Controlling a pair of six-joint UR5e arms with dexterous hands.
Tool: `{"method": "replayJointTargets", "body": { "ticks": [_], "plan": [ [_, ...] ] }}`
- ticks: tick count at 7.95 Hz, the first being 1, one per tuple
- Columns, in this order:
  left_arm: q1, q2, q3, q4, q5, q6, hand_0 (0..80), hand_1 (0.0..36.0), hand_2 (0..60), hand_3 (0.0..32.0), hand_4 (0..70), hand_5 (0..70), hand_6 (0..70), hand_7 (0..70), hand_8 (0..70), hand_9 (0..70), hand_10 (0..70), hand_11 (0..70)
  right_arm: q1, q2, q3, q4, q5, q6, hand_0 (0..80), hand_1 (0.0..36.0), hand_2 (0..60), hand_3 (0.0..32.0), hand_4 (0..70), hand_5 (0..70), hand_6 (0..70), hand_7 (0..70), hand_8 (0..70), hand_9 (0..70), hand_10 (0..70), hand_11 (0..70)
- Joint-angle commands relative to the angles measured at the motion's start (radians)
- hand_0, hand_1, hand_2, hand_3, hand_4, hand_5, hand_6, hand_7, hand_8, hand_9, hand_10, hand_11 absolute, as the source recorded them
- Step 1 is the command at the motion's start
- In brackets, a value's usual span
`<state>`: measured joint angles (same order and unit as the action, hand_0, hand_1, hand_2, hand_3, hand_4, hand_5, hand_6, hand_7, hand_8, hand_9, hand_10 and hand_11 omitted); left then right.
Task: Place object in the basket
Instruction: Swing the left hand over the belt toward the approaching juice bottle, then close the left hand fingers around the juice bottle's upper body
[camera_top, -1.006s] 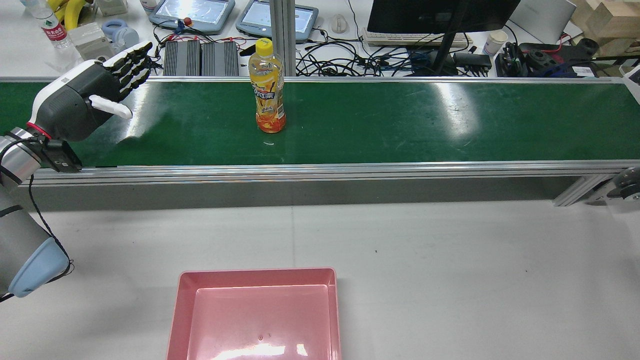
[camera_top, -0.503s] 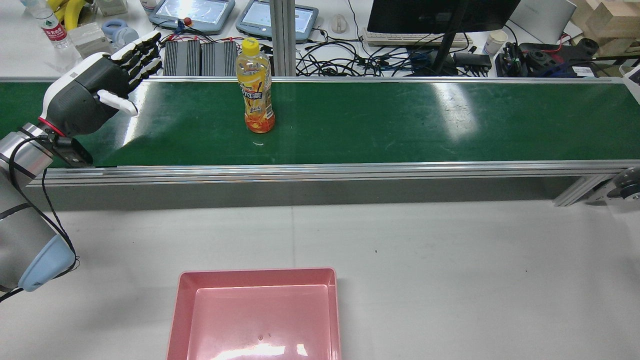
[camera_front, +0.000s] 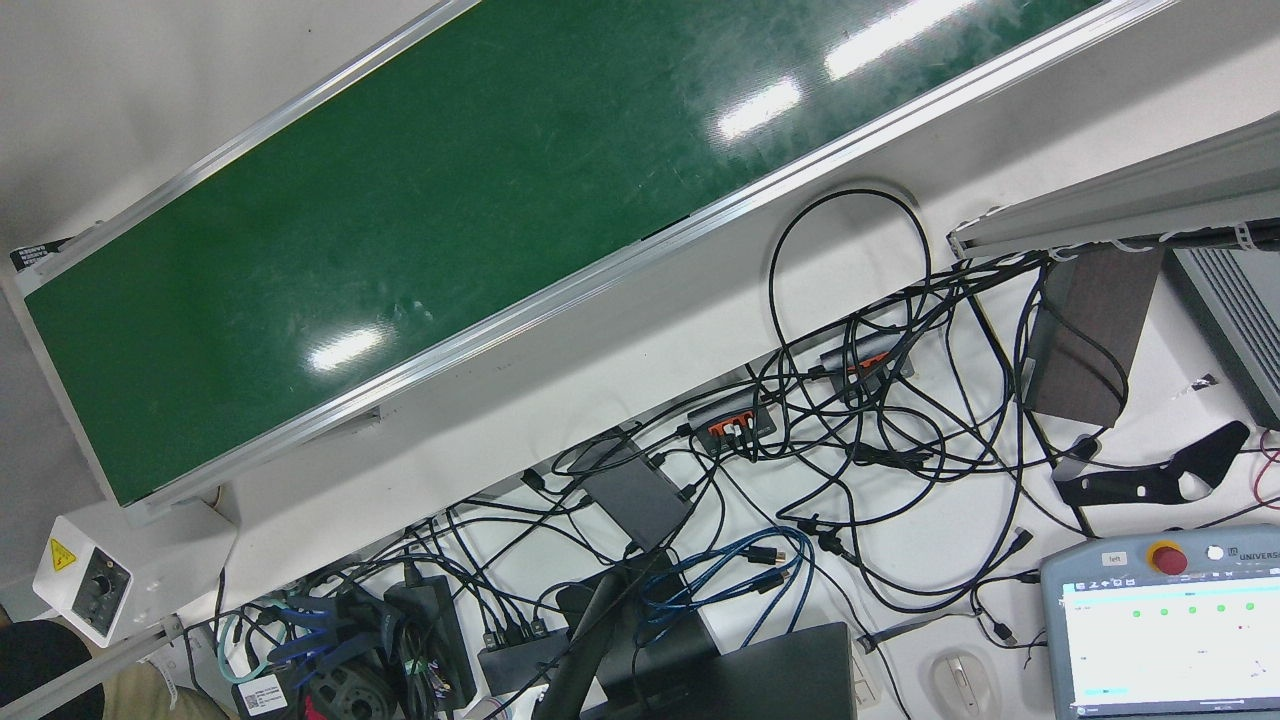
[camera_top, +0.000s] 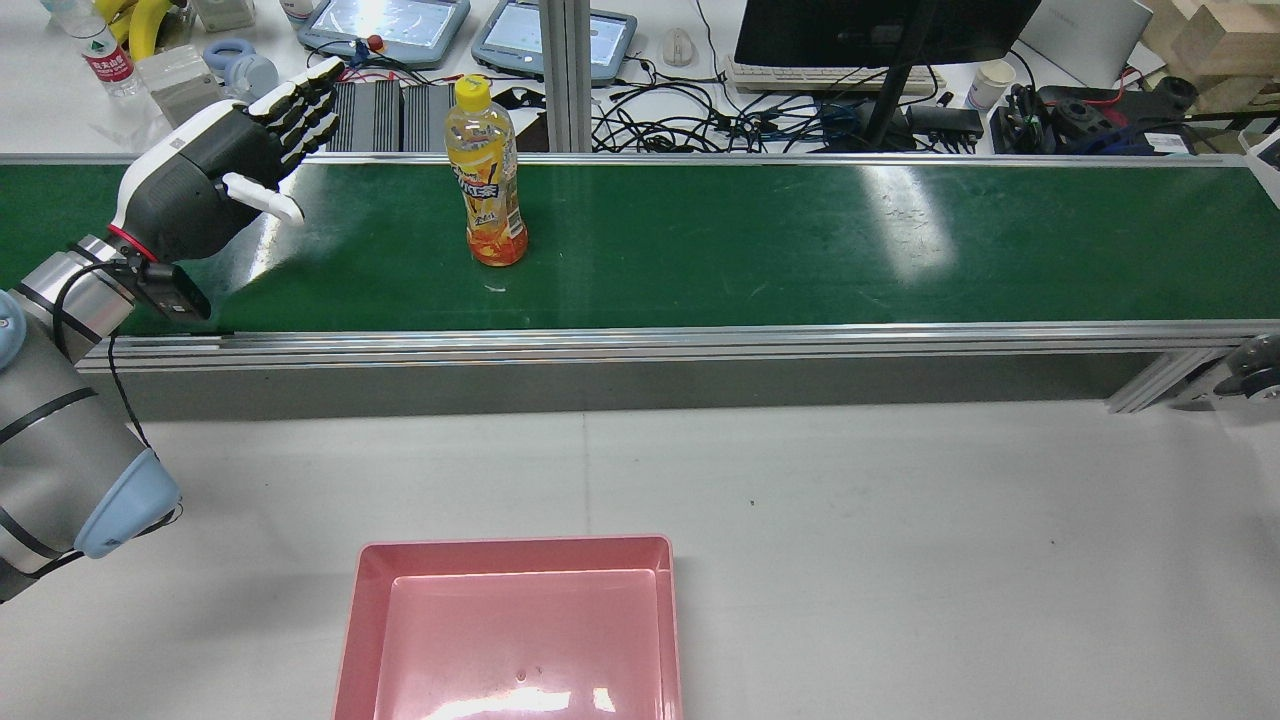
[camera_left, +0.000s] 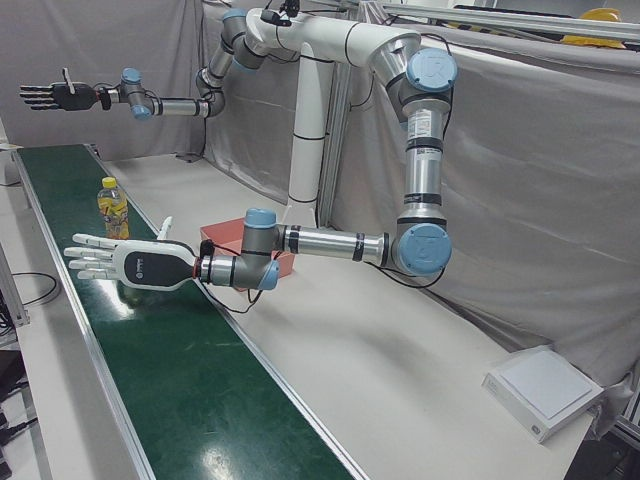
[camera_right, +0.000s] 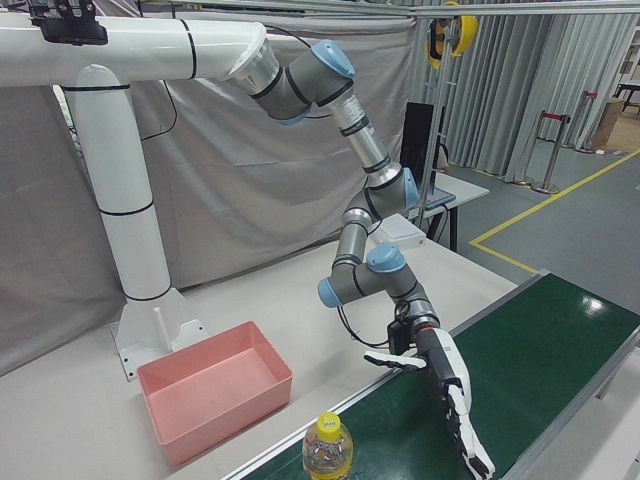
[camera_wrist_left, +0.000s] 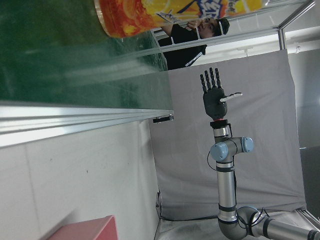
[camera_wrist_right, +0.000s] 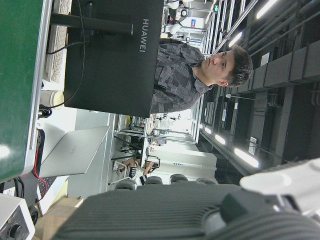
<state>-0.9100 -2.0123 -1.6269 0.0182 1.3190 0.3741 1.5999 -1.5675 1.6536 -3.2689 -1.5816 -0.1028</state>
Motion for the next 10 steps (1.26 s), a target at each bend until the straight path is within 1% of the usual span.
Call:
{"method": "replayJointTargets", "body": {
  "ticks": [1,2,4,8,10],
  "plan": [
    [0.002,-0.02,-0.007,0.063,0.005,0.002,53.9,5.6,0.0,2.8,7.8,7.5,0.0,0.0,0.0,0.5,1.2,3.2,0.0,0.0,0.0,0.0,0.0,0.0,0.0,0.0,0.0,0.0,0.0,0.0,0.0,0.0,0.0,0.0,0.0,0.0],
    [0.002,-0.029,-0.008,0.063,0.005,0.002,53.2,5.3,0.0,3.2,7.5,7.3,0.0,0.0,0.0,0.8,1.4,3.4,0.0,0.0,0.0,0.0,0.0,0.0,0.0,0.0,0.0,0.0,0.0,0.0,0.0,0.0,0.0,0.0,0.0,0.0],
    [0.025,-0.052,-0.008,0.062,0.006,0.002,52.9,5.2,0.0,2.0,8.3,8.1,0.0,0.0,0.5,1.4,2.0,4.3,0.0,0.001,0.0,0.0,0.0,0.0,0.0,0.0,0.0,0.0,0.0,0.0,0.0,0.0,0.0,0.0,0.0,0.0],
    [0.042,-0.075,0.005,0.06,0.008,0.002,53.9,6.4,0.0,0.0,9.6,9.7,0.0,0.0,0.7,1.8,2.5,5.1,0.0,0.001,0.0,0.0,0.0,0.0,0.0,0.0,0.0,0.0,0.0,0.0,0.0,0.0,0.0,0.0,0.0,0.0],
    [0.042,-0.085,0.007,0.057,0.008,0.005,54.2,6.7,0.0,0.0,10.2,10.8,0.0,0.0,0.7,1.8,2.7,5.3,0.0,0.0,0.0,0.0,0.0,0.0,0.0,0.0,0.0,0.0,0.0,0.0,0.0,0.0,0.0,0.0,0.0,0.0]
  ]
}}
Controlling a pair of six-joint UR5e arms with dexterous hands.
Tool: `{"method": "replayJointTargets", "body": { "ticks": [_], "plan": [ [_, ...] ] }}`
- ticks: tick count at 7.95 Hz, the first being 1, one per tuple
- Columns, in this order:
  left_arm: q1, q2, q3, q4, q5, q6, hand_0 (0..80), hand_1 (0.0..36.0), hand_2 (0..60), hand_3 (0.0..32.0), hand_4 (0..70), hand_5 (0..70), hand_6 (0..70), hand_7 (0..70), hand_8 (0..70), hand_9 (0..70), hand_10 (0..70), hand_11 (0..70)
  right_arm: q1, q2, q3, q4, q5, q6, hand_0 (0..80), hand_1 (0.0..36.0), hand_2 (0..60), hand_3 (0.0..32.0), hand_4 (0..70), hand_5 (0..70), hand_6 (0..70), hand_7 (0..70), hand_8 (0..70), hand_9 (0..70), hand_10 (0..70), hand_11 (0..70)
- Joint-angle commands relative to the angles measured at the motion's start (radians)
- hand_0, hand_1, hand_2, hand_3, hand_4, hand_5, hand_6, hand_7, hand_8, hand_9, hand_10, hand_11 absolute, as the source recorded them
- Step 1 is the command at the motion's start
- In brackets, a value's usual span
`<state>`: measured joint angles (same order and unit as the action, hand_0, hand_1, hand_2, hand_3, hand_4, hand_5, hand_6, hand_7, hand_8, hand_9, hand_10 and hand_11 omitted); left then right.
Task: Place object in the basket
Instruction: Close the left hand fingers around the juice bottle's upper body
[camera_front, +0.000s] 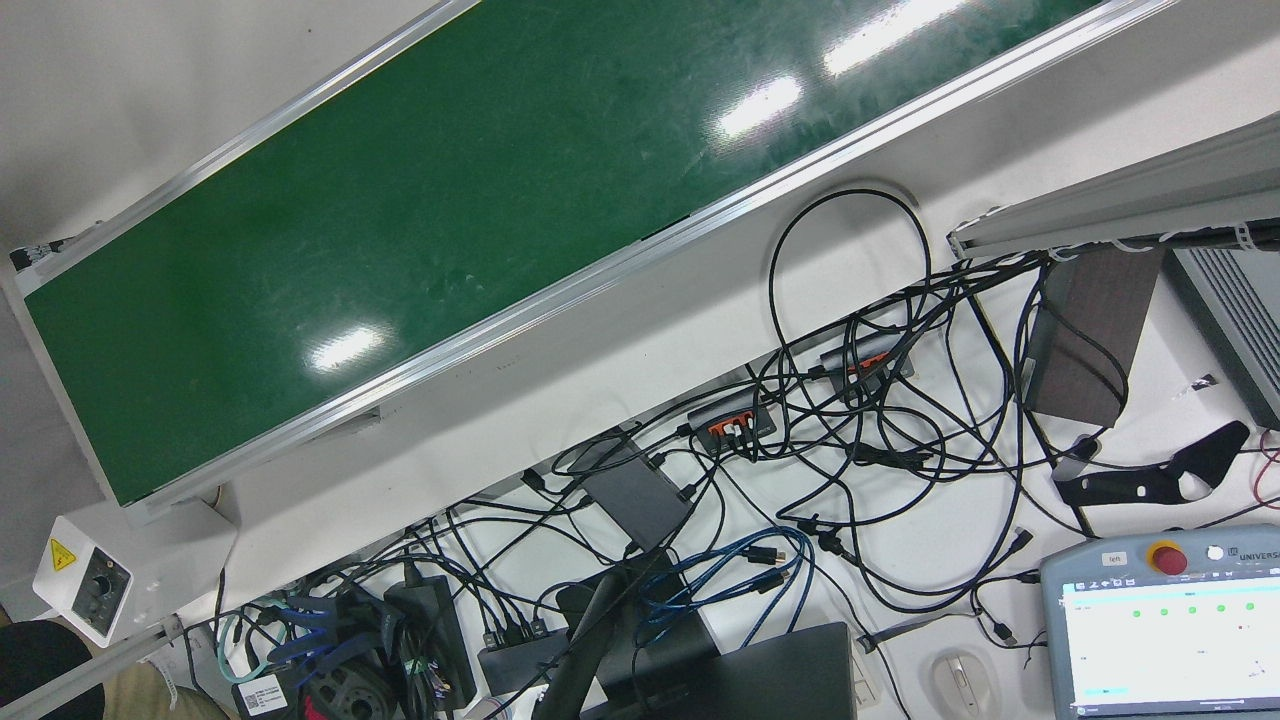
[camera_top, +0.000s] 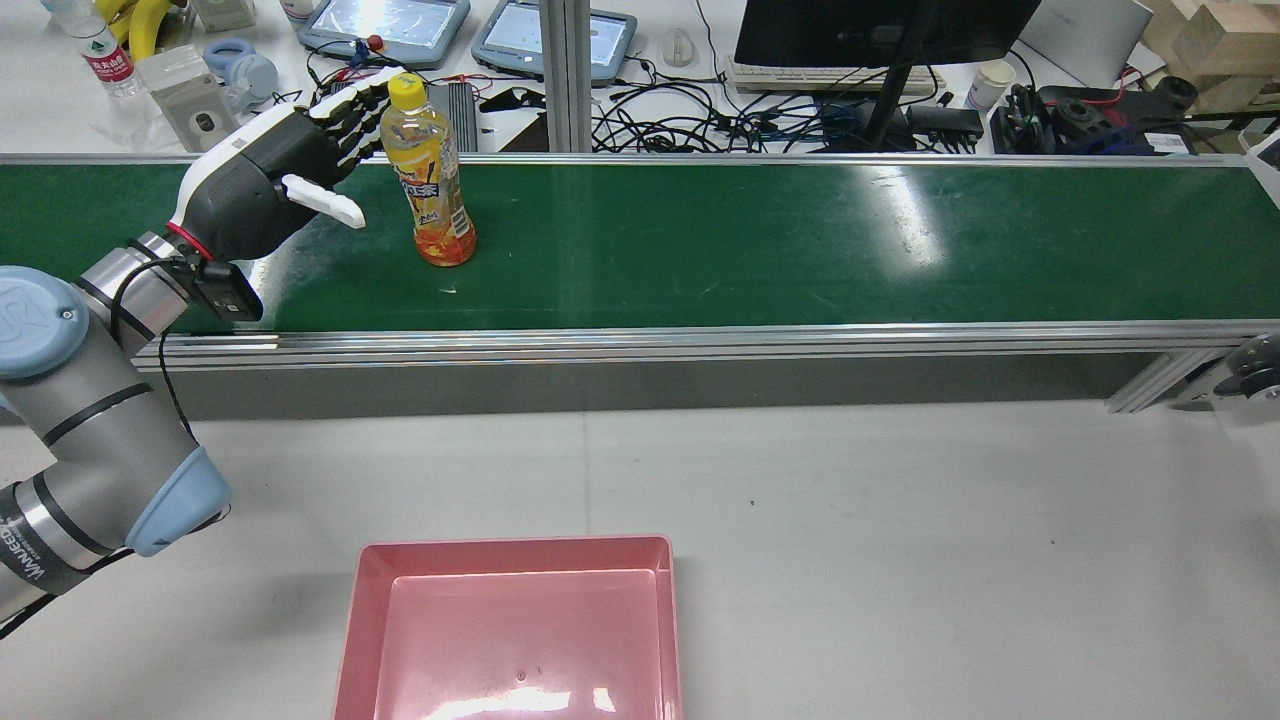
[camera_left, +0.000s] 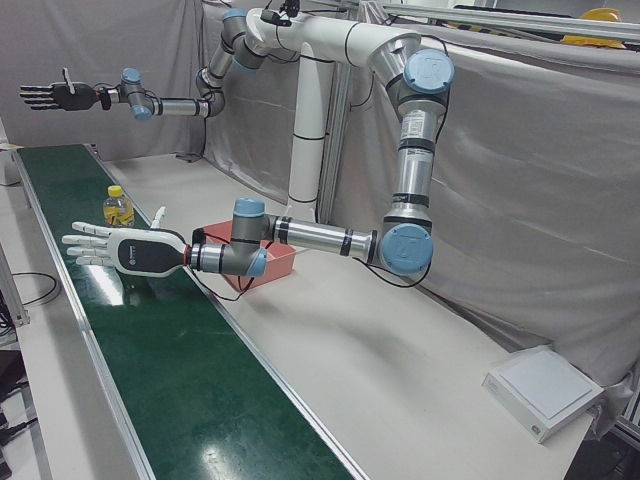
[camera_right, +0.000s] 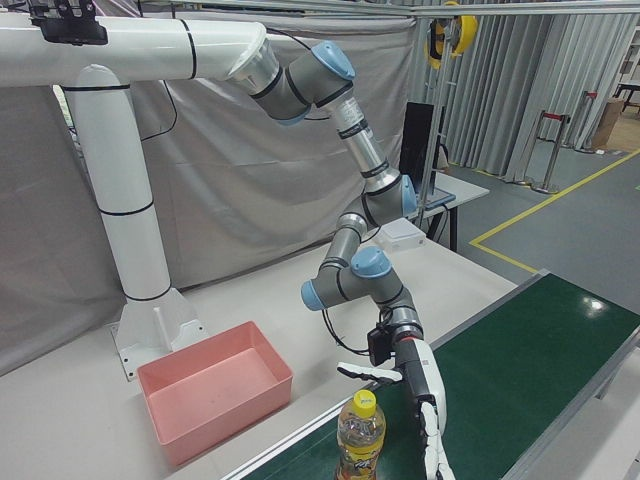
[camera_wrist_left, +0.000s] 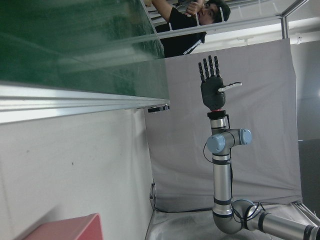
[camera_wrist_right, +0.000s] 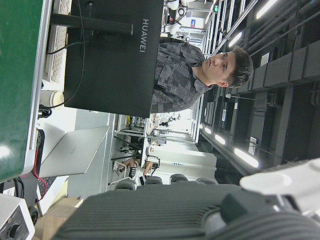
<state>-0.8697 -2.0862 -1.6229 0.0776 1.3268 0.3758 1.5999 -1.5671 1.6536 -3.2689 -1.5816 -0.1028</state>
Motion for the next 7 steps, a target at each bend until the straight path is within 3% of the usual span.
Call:
{"method": "replayJointTargets", "body": {
  "ticks": [1,4,5,6,7],
  "plan": [
    [0.001,-0.031,0.02,-0.002,0.018,0.003,54.3,7.2,0.0,0.0,10.5,11.0,0.0,0.0,1.0,2.2,2.9,5.7,0.0,0.001,0.0,0.0,0.0,0.0,0.0,0.0,0.0,0.0,0.0,0.0,0.0,0.0,0.0,0.0,0.0,0.0],
    [0.0,-0.071,0.063,-0.002,0.043,0.003,54.2,7.2,0.0,0.0,11.1,13.1,0.0,0.0,2.0,3.6,4.9,8.7,0.0,-0.001,0.0,0.0,0.0,0.002,0.0,0.0,0.0,0.0,0.0,0.0,0.0,0.0,0.0,0.0,0.0,0.0],
    [-0.005,-0.074,0.06,-0.001,0.043,-0.002,53.6,10.2,0.0,0.0,14.1,25.7,1.8,2.1,5.3,8.1,12.8,20.2,0.0,0.001,0.0,0.0,0.0,0.0,0.0,0.0,0.0,0.0,0.0,0.0,0.0,0.0,0.0,0.0,0.0,0.0],
    [-0.003,-0.083,0.063,0.002,0.041,-0.003,61.8,10.2,0.0,0.0,55.8,70.0,28.1,39.3,38.6,54.1,60.6,70.0,0.0,0.001,0.0,0.0,0.0,0.0,0.0,0.0,0.0,0.0,0.0,0.0,0.0,0.0,0.0,0.0,0.0,0.0],
    [-0.008,-0.097,0.06,0.007,0.043,-0.006,60.8,14.5,19.7,0.0,58.2,70.0,63.3,70.0,67.0,70.0,70.0,70.0,0.0,0.001,0.0,0.0,0.0,0.0,0.0,0.0,0.0,0.0,0.0,0.0,0.0,0.0,0.0,0.0,0.0,0.0]
  ]
}}
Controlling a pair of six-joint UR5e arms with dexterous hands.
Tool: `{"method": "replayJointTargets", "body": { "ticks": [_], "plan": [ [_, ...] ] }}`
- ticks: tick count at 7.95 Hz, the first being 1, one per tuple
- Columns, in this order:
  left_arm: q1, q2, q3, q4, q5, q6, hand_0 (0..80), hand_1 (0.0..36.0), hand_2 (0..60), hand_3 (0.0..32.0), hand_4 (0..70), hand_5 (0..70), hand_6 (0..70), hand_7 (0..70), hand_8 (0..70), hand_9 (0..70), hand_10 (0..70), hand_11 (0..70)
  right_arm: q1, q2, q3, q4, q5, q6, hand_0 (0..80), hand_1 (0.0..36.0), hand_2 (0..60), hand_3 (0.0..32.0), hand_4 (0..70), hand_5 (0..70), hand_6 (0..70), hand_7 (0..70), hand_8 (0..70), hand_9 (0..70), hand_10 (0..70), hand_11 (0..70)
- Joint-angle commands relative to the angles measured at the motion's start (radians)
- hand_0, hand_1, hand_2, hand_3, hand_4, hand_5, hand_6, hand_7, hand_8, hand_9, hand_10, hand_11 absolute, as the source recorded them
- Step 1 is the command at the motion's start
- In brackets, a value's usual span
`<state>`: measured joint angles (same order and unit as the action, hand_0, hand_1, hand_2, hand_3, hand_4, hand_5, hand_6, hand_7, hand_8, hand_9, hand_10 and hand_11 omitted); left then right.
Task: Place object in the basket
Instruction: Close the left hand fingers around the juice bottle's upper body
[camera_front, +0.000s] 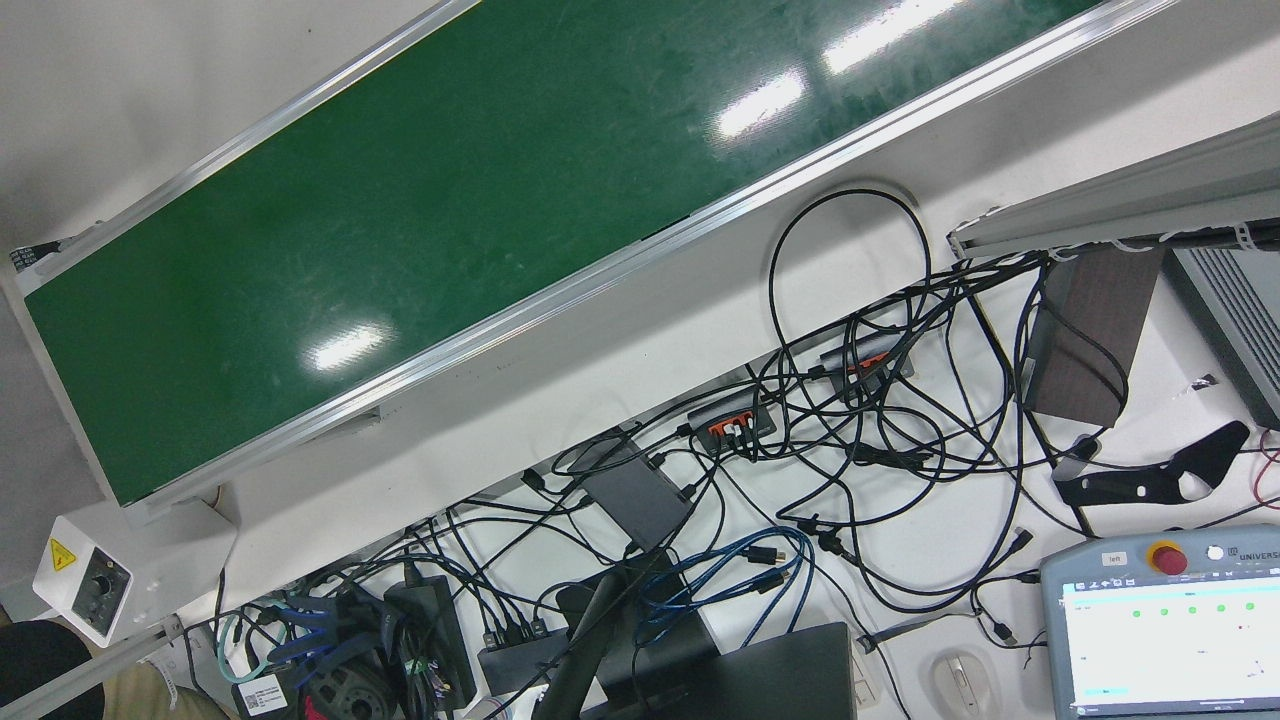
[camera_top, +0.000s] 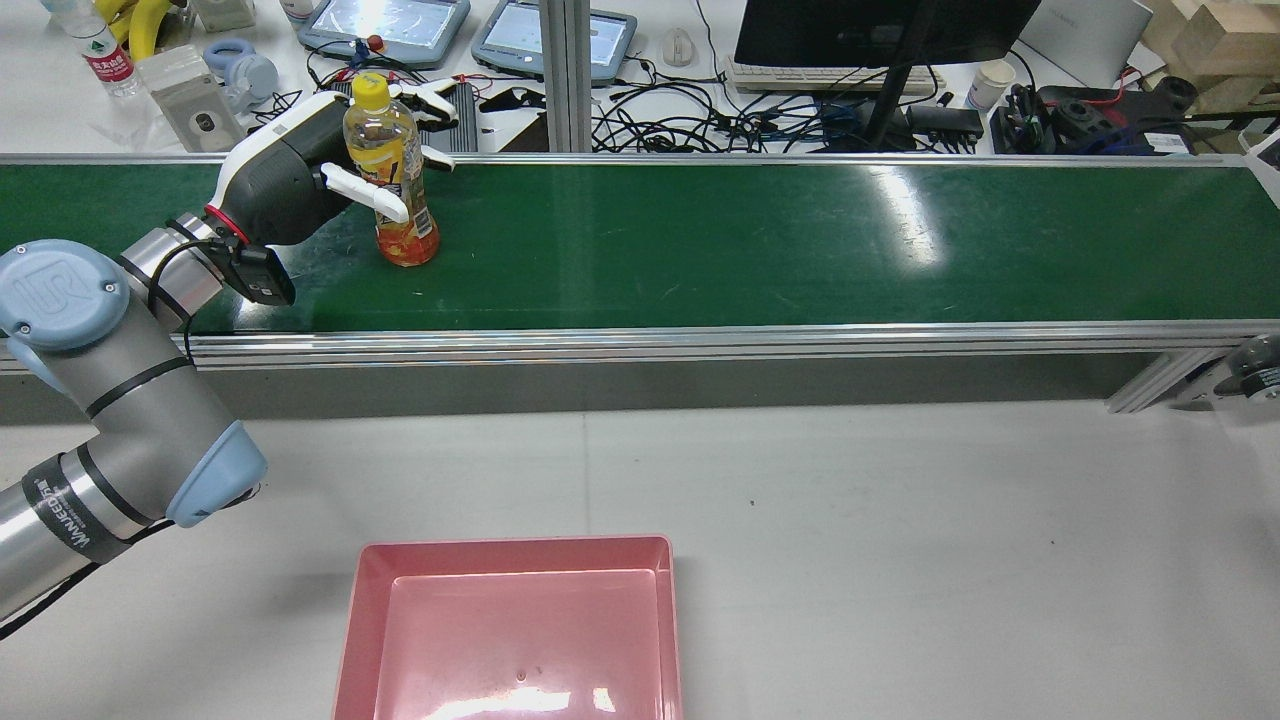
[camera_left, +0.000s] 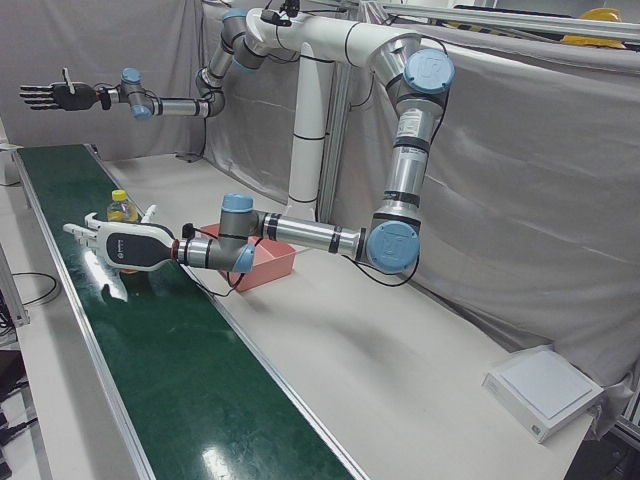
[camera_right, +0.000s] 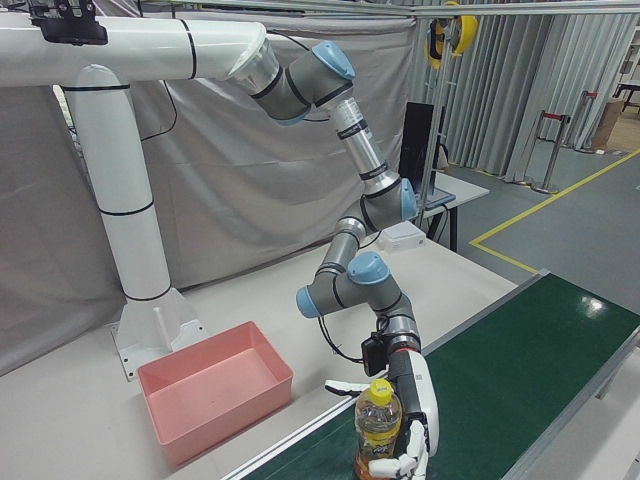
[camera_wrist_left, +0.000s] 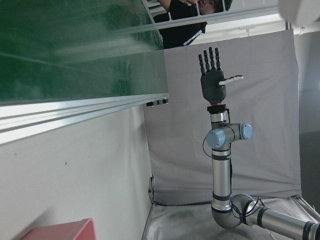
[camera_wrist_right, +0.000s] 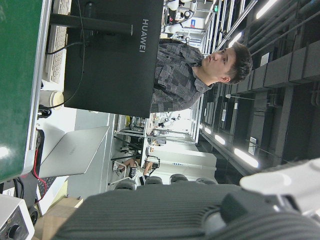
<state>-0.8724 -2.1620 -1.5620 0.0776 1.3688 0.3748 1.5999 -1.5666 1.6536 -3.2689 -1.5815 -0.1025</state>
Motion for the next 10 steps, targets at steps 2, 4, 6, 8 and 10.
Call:
{"method": "replayJointTargets", "body": {
  "ticks": [2,4,6,8,10],
  "plan": [
    [-0.005,-0.047,-0.021,0.054,0.03,-0.004,52.6,26.3,60.0,0.0,52.9,70.0,70.0,70.0,70.0,70.0,70.0,70.0,0.0,0.0,0.0,0.0,0.0,0.0,0.0,0.0,0.0,0.0,0.0,0.0,0.0,0.0,0.0,0.0,0.0,0.0],
    [0.003,-0.058,-0.088,0.082,0.078,0.001,51.9,24.8,60.0,0.0,45.6,70.0,66.8,70.0,70.0,70.0,70.0,70.0,0.0,0.0,0.0,0.0,0.0,0.0,0.0,0.0,0.0,0.0,0.0,0.0,0.0,0.0,0.0,0.0,0.0,0.0],
    [0.013,-0.044,-0.157,0.102,0.105,0.003,52.0,23.5,60.0,0.0,43.3,70.0,63.0,70.0,70.0,70.0,70.0,70.0,0.0,-0.001,0.0,0.0,0.0,0.0,0.0,0.0,0.0,0.0,0.0,0.0,0.0,0.0,0.0,0.0,0.0,0.0],
    [0.091,-0.041,-0.2,0.113,0.154,0.004,53.2,23.5,60.0,0.0,41.7,70.0,59.4,70.0,70.0,70.0,70.0,70.0,0.0,-0.001,0.0,0.0,0.0,0.0,0.0,0.0,0.0,0.0,0.0,0.0,0.0,0.0,0.0,0.0,0.0,0.0],
    [0.203,-0.023,-0.278,0.129,0.154,0.009,54.2,20.8,58.7,0.0,42.2,70.0,55.4,70.0,67.4,70.0,70.0,70.0,0.0,0.0,0.0,0.0,0.0,0.0,0.0,0.0,0.0,0.0,0.0,0.0,0.0,0.0,0.0,0.0,0.0,0.0]
  ]
}}
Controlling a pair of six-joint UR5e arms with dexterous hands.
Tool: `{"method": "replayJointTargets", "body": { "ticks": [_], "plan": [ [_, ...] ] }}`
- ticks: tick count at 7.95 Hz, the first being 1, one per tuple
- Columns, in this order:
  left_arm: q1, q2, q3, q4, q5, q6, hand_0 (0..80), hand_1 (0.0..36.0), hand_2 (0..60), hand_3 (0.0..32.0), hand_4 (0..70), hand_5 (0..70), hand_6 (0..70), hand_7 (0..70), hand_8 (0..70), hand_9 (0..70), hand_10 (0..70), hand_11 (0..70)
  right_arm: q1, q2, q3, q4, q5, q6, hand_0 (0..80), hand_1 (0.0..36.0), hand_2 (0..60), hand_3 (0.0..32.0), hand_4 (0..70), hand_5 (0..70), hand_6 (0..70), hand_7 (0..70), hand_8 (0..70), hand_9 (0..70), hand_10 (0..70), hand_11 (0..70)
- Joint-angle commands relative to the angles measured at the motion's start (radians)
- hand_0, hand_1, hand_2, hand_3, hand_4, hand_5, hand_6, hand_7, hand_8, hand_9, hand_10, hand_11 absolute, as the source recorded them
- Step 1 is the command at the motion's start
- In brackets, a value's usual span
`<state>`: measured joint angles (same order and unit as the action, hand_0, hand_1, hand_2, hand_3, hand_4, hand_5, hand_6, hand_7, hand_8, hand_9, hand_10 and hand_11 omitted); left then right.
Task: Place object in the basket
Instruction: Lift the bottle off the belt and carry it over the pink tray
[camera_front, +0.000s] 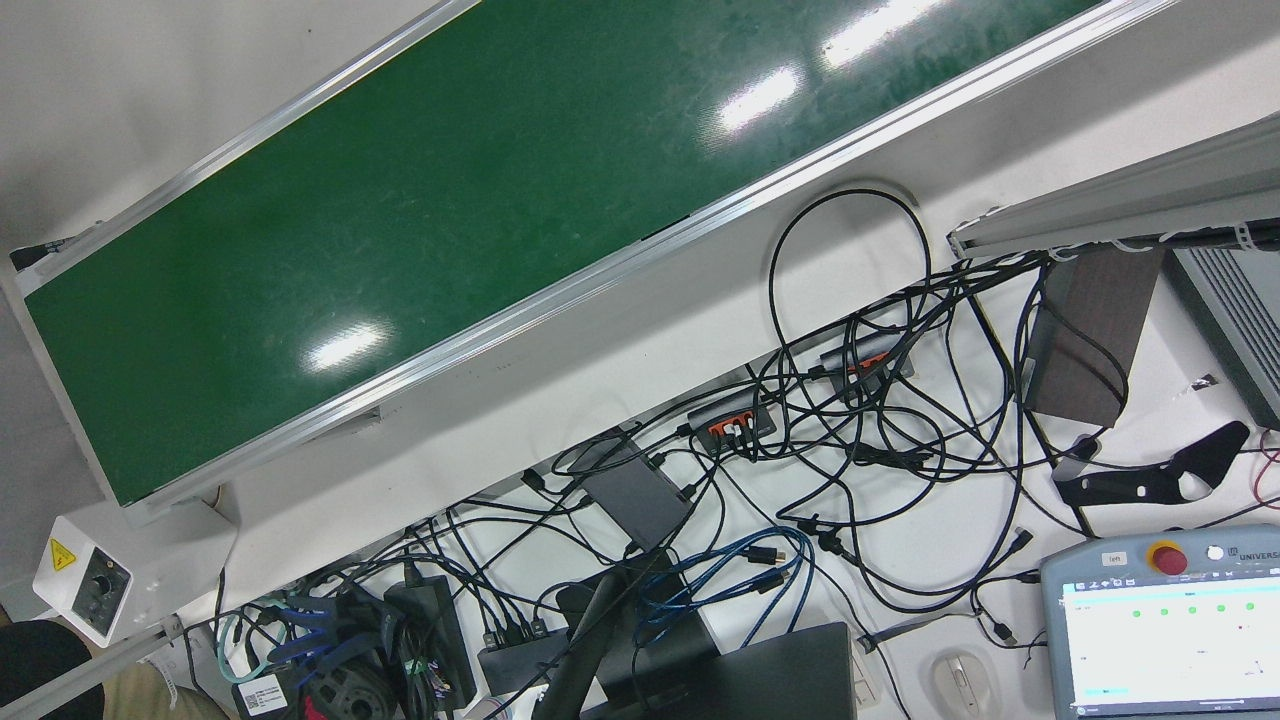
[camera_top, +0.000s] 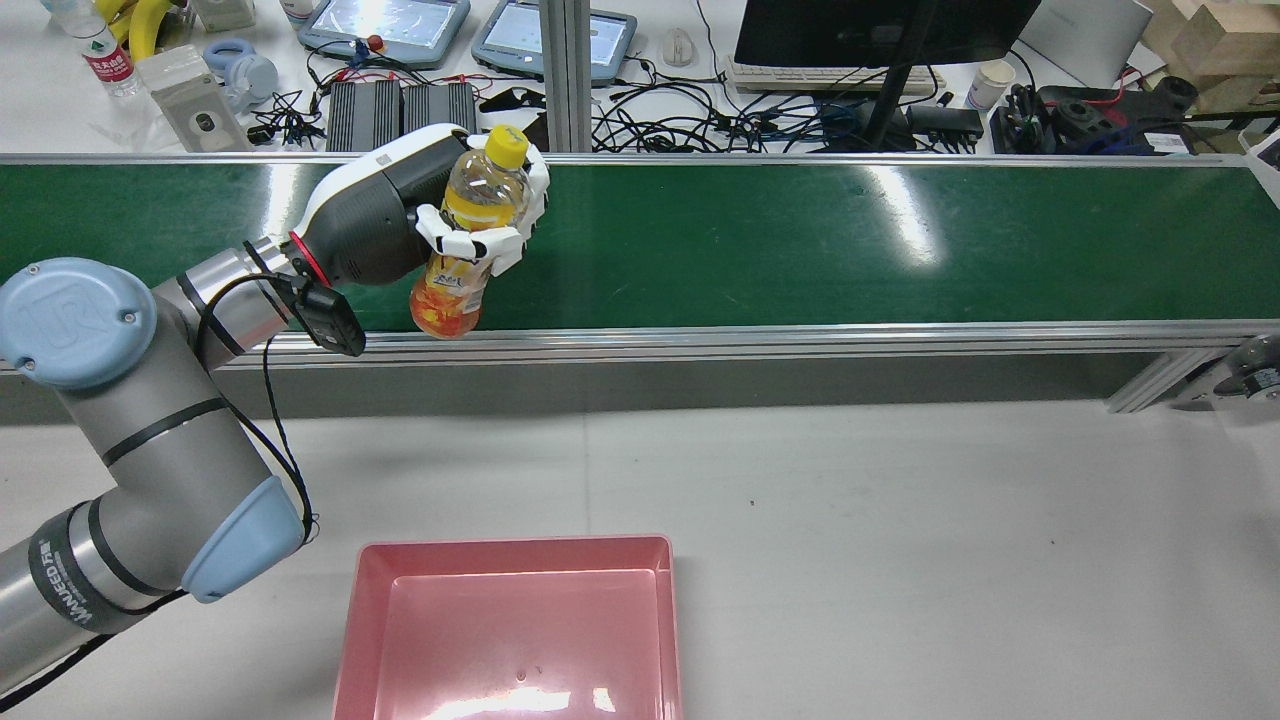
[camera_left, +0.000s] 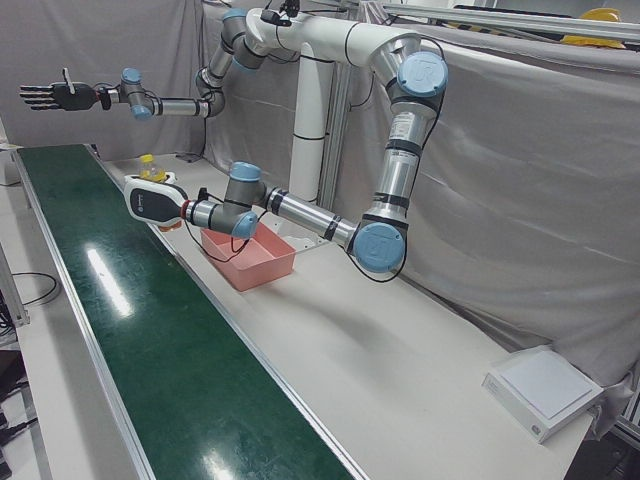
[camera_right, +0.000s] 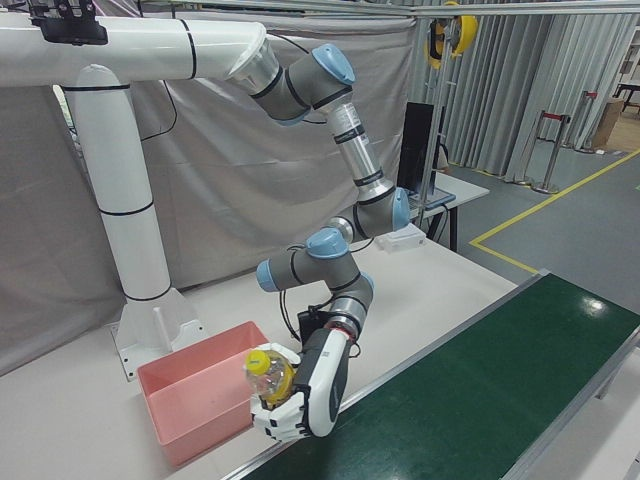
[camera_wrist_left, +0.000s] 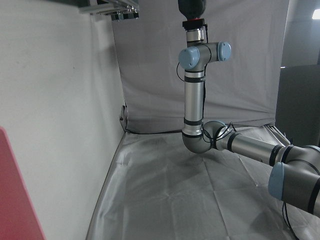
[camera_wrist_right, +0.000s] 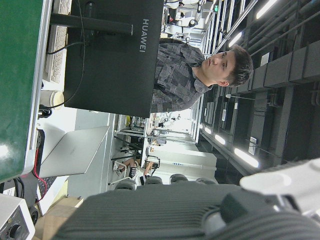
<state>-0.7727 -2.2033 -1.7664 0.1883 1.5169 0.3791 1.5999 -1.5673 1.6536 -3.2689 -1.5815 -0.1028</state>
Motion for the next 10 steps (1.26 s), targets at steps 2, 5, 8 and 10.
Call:
{"method": "replayJointTargets", "body": {
  "ticks": [2,5,8,10],
  "plan": [
    [0.174,0.025,-0.129,0.051,0.005,0.053,55.0,18.9,48.4,0.0,41.2,70.0,52.8,70.0,65.1,70.0,70.0,70.0,0.0,0.0,0.0,0.0,0.0,0.0,0.0,0.0,0.0,0.0,0.0,0.0,0.0,0.0,0.0,0.0,0.0,0.0],
    [0.231,0.193,-0.319,0.103,0.005,0.083,54.9,18.4,44.2,0.0,39.6,70.0,50.3,70.0,62.7,70.0,70.0,70.0,0.0,0.001,0.0,0.0,0.0,0.0,0.0,0.0,0.0,0.0,0.0,0.0,0.0,0.0,0.0,0.0,0.0,0.0],
    [0.282,0.258,-0.432,0.161,0.006,0.127,52.9,7.6,0.0,0.0,35.5,66.2,27.0,45.1,40.0,55.4,55.3,70.0,0.0,0.0,-0.001,0.0,0.0,0.0,0.0,0.0,0.0,0.0,0.0,0.0,0.0,0.0,0.0,0.0,0.0,0.0],
    [0.286,0.356,-0.488,0.166,0.0,0.132,53.4,5.1,0.0,0.0,22.7,52.7,14.6,34.3,25.3,38.0,38.6,55.0,0.0,0.0,-0.001,0.0,0.0,0.0,0.0,0.0,0.0,0.0,0.0,0.0,0.0,0.0,0.0,0.0,0.0,0.0]
  ]
}}
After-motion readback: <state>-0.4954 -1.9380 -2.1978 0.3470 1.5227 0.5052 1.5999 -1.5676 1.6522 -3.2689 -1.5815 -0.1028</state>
